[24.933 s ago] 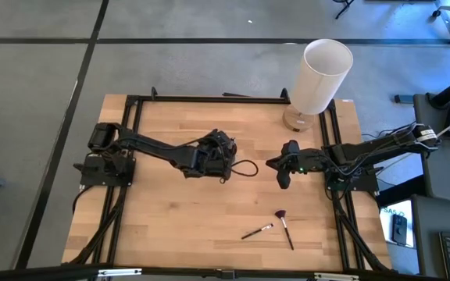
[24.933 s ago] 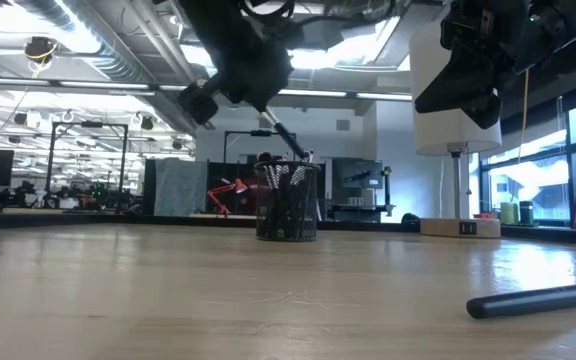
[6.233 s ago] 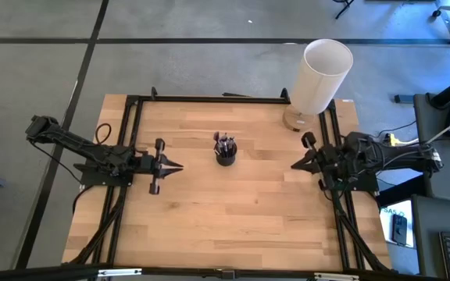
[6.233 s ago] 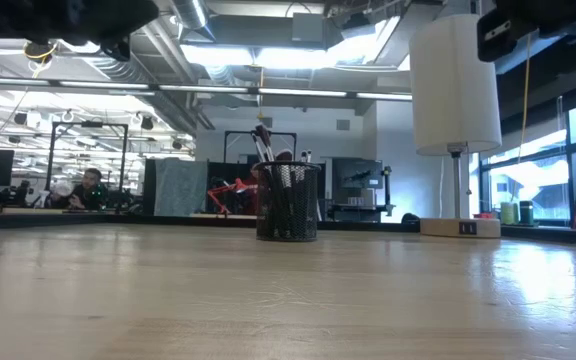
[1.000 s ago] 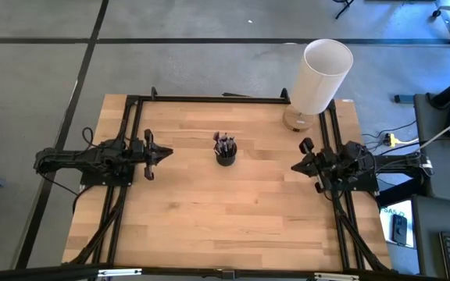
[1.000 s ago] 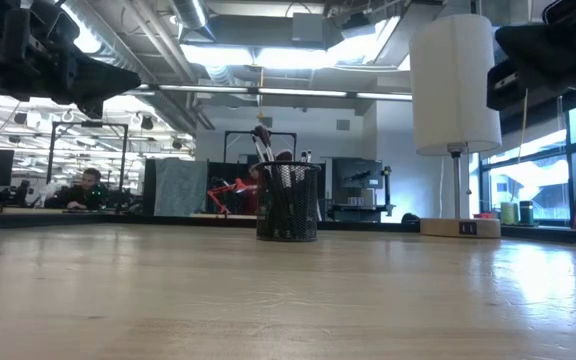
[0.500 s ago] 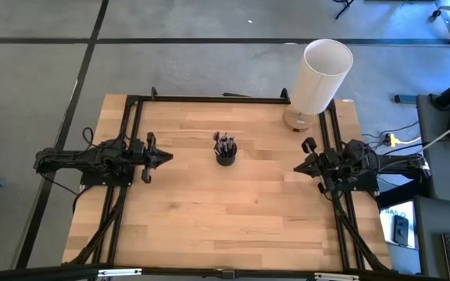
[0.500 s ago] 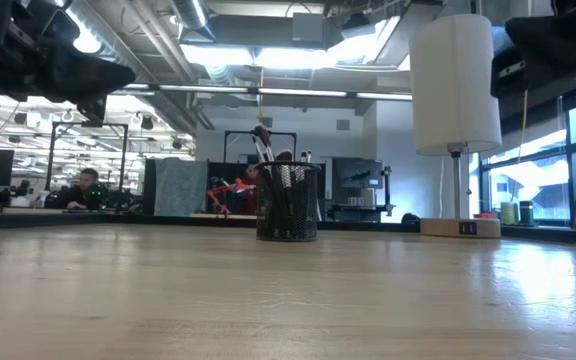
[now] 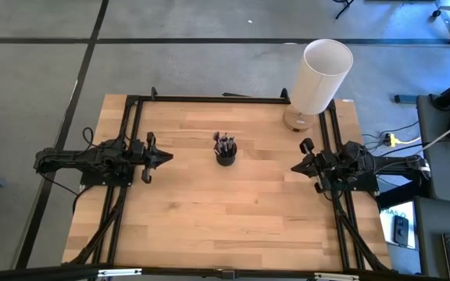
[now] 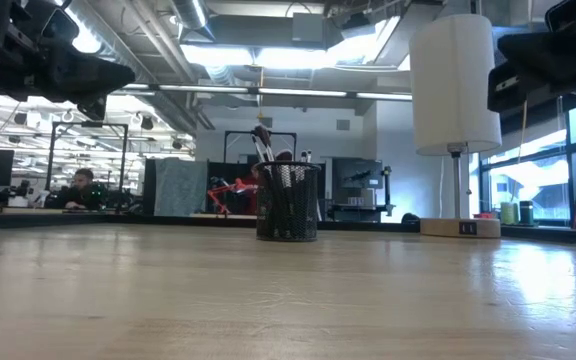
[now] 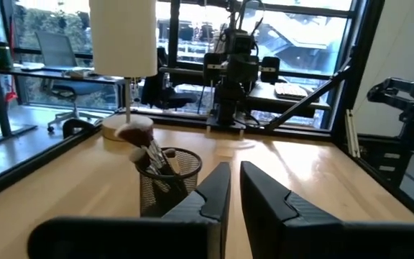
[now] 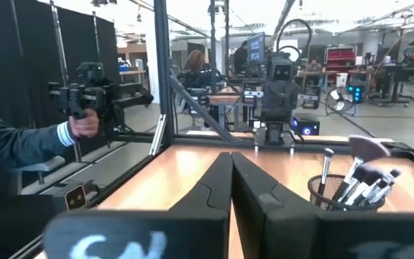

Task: Sort items
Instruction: Return to Home Position

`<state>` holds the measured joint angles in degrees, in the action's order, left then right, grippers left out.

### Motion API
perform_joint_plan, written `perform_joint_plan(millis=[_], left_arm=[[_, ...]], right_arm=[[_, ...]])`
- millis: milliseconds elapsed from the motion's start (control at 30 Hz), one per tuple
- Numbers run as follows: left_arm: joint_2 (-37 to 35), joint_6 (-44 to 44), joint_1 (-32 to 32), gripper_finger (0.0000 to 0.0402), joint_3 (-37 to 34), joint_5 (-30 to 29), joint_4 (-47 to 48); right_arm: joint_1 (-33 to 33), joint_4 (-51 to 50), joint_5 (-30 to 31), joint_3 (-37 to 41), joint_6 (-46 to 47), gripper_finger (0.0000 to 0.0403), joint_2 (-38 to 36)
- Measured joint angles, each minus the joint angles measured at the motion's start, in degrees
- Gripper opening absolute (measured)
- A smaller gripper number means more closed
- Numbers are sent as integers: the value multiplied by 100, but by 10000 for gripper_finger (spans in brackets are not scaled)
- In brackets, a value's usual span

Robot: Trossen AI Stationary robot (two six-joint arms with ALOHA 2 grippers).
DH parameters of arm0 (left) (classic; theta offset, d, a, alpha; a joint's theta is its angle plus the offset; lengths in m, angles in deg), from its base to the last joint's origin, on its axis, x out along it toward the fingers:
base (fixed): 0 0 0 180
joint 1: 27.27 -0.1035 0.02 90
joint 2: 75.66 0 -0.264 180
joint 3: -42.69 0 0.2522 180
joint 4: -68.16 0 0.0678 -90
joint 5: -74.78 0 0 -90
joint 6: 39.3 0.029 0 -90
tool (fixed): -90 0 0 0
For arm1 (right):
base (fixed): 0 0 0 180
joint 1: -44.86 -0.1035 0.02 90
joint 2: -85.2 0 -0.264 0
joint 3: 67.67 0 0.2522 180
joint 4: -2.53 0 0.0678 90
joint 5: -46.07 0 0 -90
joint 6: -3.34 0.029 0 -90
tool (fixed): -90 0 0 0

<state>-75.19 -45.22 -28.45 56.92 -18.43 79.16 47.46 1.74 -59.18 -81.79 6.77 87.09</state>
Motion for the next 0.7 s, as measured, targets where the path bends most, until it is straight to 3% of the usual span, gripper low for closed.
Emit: perform_joint_plan(millis=[533,700], left_arm=[[0,-173,2,29,0,154,46],[0,-323,2,29,0,174,77]], right_arm=[[130,-225,-437,-7,-86,10,-182],[387,-825,-601,-254,-117,10,-197]])
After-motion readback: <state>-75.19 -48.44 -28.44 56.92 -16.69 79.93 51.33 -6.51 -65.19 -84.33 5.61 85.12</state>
